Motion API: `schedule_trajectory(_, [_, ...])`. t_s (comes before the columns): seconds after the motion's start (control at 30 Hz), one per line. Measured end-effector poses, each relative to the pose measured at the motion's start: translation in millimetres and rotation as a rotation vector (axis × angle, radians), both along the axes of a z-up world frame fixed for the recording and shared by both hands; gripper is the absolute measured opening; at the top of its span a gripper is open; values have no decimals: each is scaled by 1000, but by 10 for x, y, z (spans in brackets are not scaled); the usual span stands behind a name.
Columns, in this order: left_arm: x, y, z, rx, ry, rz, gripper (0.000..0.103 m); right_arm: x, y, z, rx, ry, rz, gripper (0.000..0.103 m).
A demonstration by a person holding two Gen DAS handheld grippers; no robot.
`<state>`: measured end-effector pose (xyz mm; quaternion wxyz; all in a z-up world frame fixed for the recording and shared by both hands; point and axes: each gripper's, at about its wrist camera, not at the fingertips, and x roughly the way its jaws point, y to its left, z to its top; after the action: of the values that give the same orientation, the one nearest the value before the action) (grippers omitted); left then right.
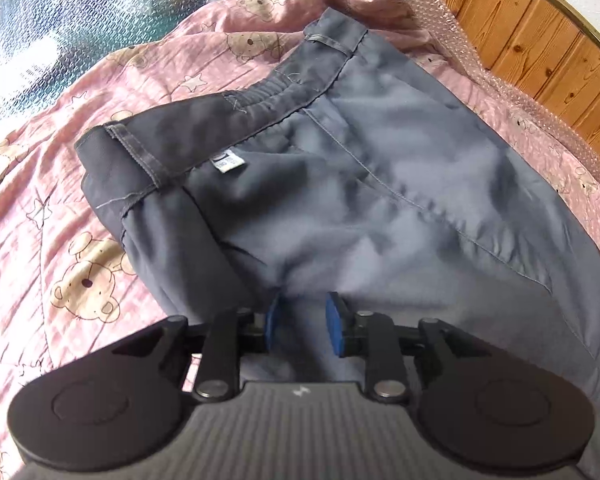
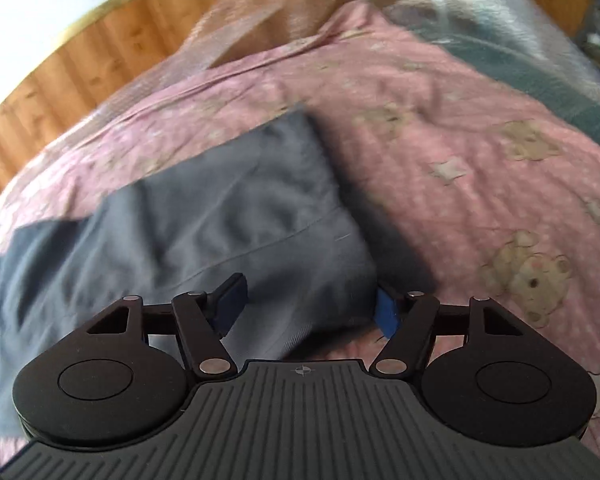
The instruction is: Fold clothes
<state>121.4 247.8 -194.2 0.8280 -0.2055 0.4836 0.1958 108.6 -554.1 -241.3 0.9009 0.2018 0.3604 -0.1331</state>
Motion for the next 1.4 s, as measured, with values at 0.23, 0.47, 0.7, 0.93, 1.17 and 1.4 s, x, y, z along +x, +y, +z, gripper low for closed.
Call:
schedule_trajectory(0.23, [-75,-109,-24,22,-8,-17,45,-47,-102,-34,-4,7,-72,77])
schedule_trajectory(0.47, [-84,-159,2,24,-14,5,48,59,-63,2,32,-11,25,16])
schedule_trajectory(0.7, [-114,-170,160,47,-67,9,48,81,20,312,-59,-36,-5,9])
schedule_trajectory(0.93, [-311,80,240,27,-130,54,47,206,-81,281,-129,49,-29,9])
schedule_trajectory(1.17, [-548,450,215,68,-68,104,48,357,-72,196,-124,129,-64,9])
schedule_trajectory(1.4, [-671,389,668,-47,-296,144,50,376,955,1383,-171,-154,134,9])
